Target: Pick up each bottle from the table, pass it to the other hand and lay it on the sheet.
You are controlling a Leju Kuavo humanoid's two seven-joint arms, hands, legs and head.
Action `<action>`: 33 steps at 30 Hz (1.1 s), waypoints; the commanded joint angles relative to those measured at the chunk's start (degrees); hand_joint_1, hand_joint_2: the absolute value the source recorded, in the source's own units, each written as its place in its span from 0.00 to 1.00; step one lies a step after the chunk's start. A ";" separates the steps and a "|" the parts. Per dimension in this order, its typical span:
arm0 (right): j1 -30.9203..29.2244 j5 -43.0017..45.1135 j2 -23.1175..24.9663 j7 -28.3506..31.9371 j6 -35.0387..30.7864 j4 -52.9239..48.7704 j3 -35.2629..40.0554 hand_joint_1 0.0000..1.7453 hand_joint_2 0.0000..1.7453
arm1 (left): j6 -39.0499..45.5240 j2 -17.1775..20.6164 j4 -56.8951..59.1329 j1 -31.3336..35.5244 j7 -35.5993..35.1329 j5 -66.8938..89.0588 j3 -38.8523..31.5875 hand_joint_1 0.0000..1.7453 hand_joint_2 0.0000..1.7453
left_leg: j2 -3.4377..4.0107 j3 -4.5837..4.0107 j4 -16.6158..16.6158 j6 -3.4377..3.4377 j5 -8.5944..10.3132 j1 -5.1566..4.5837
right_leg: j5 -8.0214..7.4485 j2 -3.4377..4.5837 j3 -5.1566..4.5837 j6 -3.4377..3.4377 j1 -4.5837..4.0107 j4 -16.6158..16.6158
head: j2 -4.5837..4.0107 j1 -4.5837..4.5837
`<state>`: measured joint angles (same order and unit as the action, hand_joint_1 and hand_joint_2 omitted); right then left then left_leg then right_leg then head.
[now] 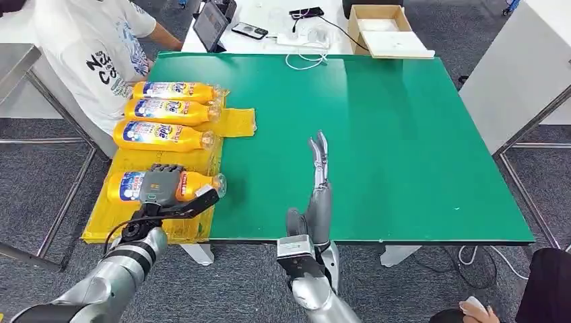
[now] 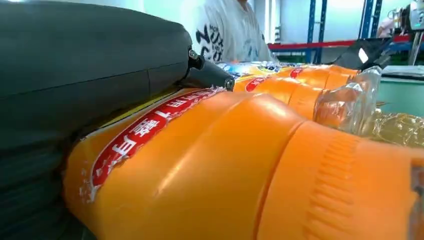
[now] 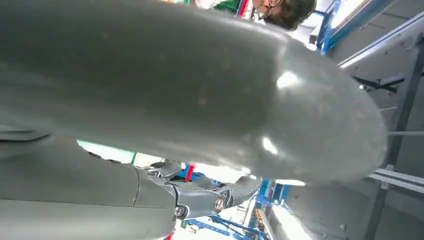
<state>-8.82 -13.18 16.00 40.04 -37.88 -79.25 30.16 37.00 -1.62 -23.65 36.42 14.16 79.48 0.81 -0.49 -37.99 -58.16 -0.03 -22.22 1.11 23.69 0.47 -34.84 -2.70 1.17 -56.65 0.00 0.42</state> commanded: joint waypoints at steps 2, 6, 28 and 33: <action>-2.30 0.38 -1.27 -0.04 0.38 3.61 1.39 0.00 0.00 | -2.25 0.64 6.11 2.89 0.69 -1.27 -0.34 1.00 1.00 | 0.11 0.32 0.02 -0.03 -0.10 0.04 | 0.06 0.03 0.30 0.14 -0.07 0.04 | 0.00 0.00; -2.30 0.38 -1.27 -0.04 0.38 3.61 1.39 0.00 0.00 | -2.25 0.64 6.11 2.89 0.69 -1.27 -0.34 1.00 1.00 | 0.10 0.40 0.03 -0.05 -0.12 0.03 | 0.08 0.02 0.39 0.13 -0.07 0.07 | 0.00 0.00; -2.71 -0.18 -0.85 -1.02 3.17 6.16 -0.78 0.00 0.00 | -30.00 -2.35 6.17 3.13 9.65 -18.18 -9.86 0.00 0.00 | -0.08 0.66 0.08 -0.05 -0.04 -0.02 | 0.07 -0.10 0.67 0.11 -0.01 0.09 | 0.00 0.00; -2.72 0.00 -0.69 -0.87 3.67 6.33 -1.55 0.00 0.00 | -27.95 -2.57 6.07 3.77 8.35 -17.08 -7.95 0.00 0.00 | -0.10 0.85 0.08 -0.05 -0.03 -0.02 | 0.06 -0.08 0.88 0.11 -0.02 0.09 | 0.00 0.00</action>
<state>-9.31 -13.62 16.02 39.21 -34.73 -77.26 30.25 8.83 -3.00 -21.59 40.37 23.61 62.18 -5.86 -0.68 -37.32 -58.13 -0.03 -22.24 1.11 23.76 0.34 -34.12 -2.67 1.17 -56.62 0.00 0.42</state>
